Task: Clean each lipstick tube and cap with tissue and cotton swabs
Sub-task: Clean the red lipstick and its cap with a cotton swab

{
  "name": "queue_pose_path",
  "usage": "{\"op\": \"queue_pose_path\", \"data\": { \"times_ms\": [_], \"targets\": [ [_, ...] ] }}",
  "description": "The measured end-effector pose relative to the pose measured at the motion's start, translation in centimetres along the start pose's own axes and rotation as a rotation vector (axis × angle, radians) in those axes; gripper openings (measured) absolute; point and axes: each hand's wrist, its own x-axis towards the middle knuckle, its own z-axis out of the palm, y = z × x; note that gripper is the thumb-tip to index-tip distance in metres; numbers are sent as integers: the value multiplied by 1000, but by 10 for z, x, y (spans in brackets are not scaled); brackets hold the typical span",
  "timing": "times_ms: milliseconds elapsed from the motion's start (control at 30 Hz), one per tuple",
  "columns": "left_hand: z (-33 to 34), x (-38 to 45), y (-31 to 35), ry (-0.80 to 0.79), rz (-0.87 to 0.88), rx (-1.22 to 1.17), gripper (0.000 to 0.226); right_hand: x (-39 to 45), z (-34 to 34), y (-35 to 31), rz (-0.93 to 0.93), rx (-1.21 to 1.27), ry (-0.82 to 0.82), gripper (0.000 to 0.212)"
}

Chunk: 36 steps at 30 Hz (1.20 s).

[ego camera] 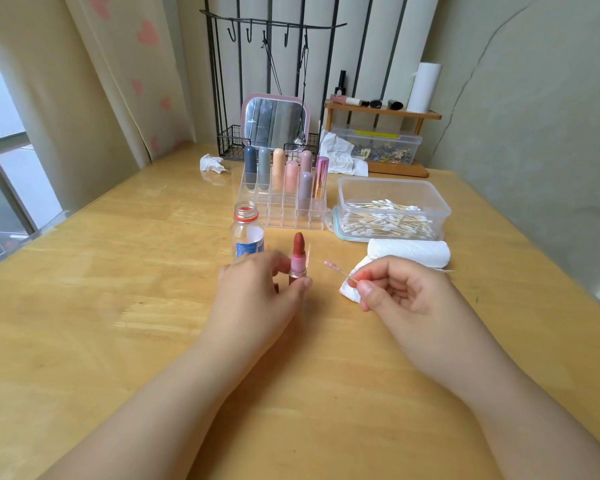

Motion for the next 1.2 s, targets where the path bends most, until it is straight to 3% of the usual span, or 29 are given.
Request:
{"op": "queue_pose_path", "data": {
  "times_ms": [133, 333, 600, 1200],
  "targets": [
    [-14, -13, 19, 12, -4, -268, 10, -2, -5, -8, -91, 80, 107, 16],
    [-19, -28, 41, -74, 36, -454, 16, -7, -11, -17, -284, -8, 237, 8],
    [-19, -29, 43, -91, 47, -497, 17, -9, -12, -20, -389, -109, 239, 10],
    [-20, -30, 40, -103, 68, -528, 16, -7, -12, -19, -334, -12, 224, 13]
  ]
}}
